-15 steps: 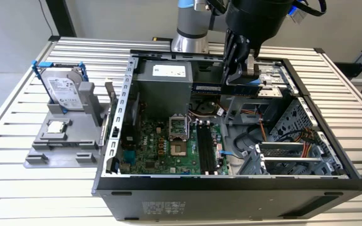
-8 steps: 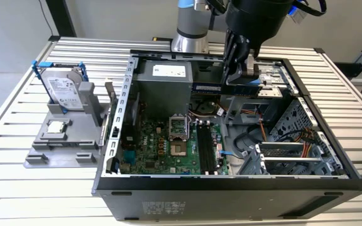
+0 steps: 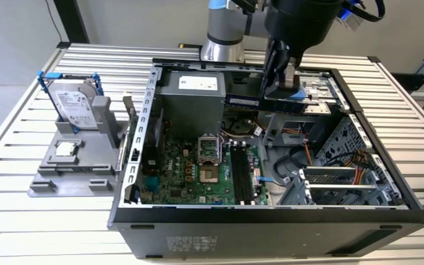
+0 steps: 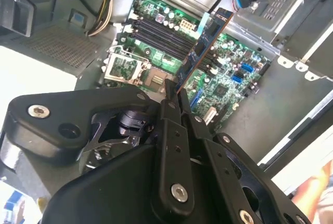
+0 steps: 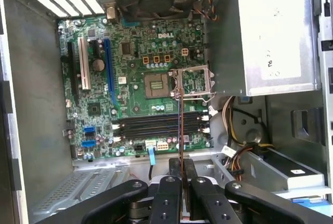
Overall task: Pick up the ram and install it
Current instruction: 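Pick up the ram and move it above insertion slot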
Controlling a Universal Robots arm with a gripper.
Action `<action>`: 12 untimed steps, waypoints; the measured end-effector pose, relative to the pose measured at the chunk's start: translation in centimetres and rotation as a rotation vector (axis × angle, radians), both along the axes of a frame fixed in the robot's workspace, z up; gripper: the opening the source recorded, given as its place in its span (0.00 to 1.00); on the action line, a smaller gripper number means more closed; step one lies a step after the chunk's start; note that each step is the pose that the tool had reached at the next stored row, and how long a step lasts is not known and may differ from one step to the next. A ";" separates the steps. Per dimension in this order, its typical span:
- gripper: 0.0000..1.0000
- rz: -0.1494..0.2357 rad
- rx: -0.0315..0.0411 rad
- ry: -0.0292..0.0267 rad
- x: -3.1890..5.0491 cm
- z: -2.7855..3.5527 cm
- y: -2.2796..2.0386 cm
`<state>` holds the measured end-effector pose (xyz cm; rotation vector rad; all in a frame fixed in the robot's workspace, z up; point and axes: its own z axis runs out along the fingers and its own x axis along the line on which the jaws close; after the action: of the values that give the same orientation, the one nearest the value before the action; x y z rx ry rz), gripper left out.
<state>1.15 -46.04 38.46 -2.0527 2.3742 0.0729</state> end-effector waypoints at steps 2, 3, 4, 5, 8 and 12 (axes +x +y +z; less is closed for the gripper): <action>0.00 -0.029 0.0000 0.0000 0.00 0.00 0.00; 0.00 -0.044 0.0000 0.0000 0.00 0.00 0.00; 0.00 -0.060 0.0000 0.0000 0.00 0.00 0.00; 0.00 -0.076 0.0000 0.0000 0.00 0.00 0.00; 0.00 -0.125 0.0000 0.0000 0.00 -0.01 0.00; 0.00 -0.187 0.0000 0.0000 0.00 -0.01 0.00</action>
<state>1.16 -46.04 38.45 -1.8191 2.5523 0.0722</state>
